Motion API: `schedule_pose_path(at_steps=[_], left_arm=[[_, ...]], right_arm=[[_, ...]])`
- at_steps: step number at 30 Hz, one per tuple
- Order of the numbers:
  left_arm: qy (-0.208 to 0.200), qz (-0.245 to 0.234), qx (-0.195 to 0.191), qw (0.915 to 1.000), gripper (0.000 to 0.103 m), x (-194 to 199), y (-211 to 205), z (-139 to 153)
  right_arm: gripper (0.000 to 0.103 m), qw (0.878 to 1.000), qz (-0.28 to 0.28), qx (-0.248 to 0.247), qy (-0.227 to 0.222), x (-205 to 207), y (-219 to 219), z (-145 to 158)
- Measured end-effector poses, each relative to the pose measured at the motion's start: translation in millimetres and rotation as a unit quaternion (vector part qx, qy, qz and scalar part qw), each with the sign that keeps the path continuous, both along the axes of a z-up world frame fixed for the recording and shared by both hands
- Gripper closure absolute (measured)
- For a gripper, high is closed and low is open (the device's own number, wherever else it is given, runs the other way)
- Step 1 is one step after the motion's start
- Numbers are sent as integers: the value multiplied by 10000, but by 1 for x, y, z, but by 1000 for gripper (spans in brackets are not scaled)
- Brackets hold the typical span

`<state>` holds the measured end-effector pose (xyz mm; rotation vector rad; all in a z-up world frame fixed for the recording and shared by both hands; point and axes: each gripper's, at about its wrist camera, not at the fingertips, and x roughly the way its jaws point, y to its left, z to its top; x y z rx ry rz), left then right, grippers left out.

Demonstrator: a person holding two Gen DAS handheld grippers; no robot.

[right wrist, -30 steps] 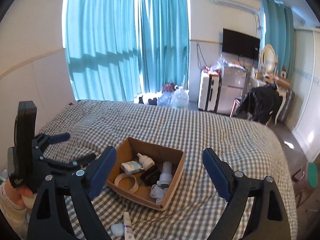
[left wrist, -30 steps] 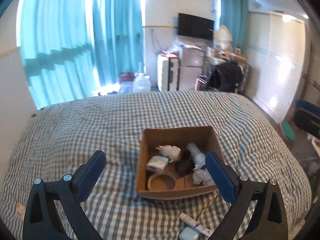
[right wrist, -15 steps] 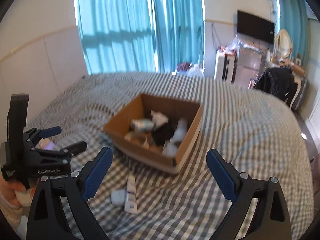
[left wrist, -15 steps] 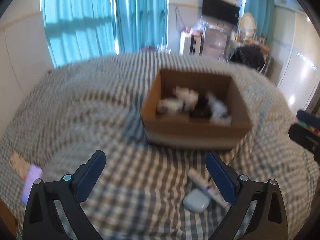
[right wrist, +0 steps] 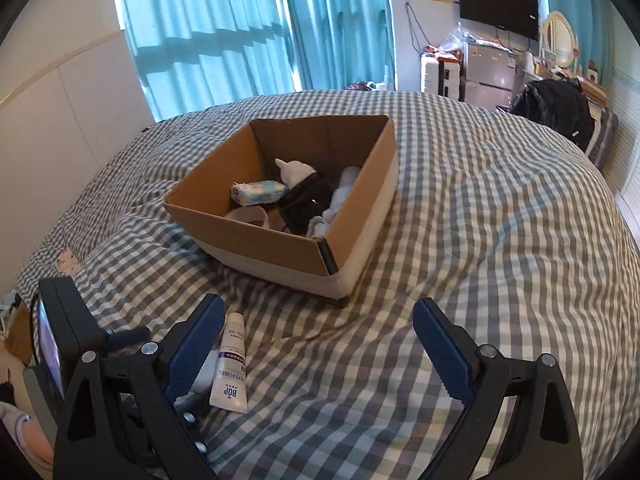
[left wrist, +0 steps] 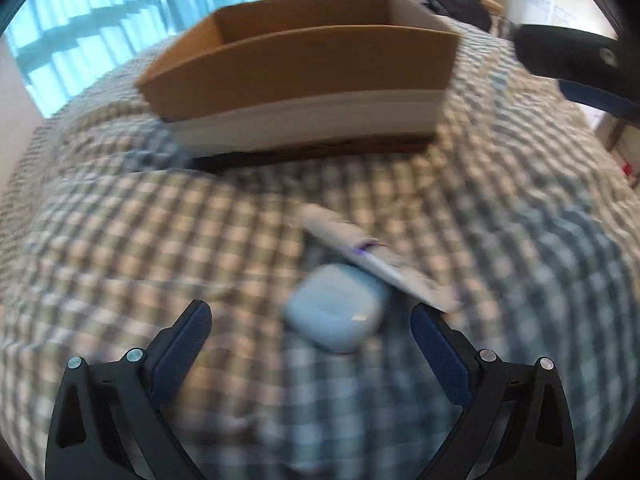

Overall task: Organize objects
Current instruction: 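Grasp the white earbud case with the left tool while the right tool reaches the toothpaste tube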

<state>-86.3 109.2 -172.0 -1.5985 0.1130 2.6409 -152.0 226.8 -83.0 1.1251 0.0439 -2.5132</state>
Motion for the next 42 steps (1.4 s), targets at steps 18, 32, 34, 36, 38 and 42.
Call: schedule_pose_path(at_steps=[18, 32, 34, 36, 38, 42], left_arm=[[-31, 434, 892, 9951, 45, 25, -47, 21], [496, 381, 210, 9978, 45, 11, -98, 67], [529, 390, 199, 9976, 45, 11, -105, 67], [559, 398, 225, 9974, 45, 10, -107, 69], [576, 373, 317, 9971, 45, 10, -110, 68], [629, 288, 343, 9970, 45, 10, -111, 67]], right_arm=[[8, 9998, 39, 187, -93, 9, -16, 5], [8, 9937, 498, 148, -995, -7, -82, -57], [9, 9916, 535, 215, -1161, -11, -92, -67], [17, 9894, 599, 349, -1277, -13, -101, -76], [26, 9869, 686, 541, -1357, -13, -111, -87], [42, 9814, 791, 873, -1514, -11, -126, -103]])
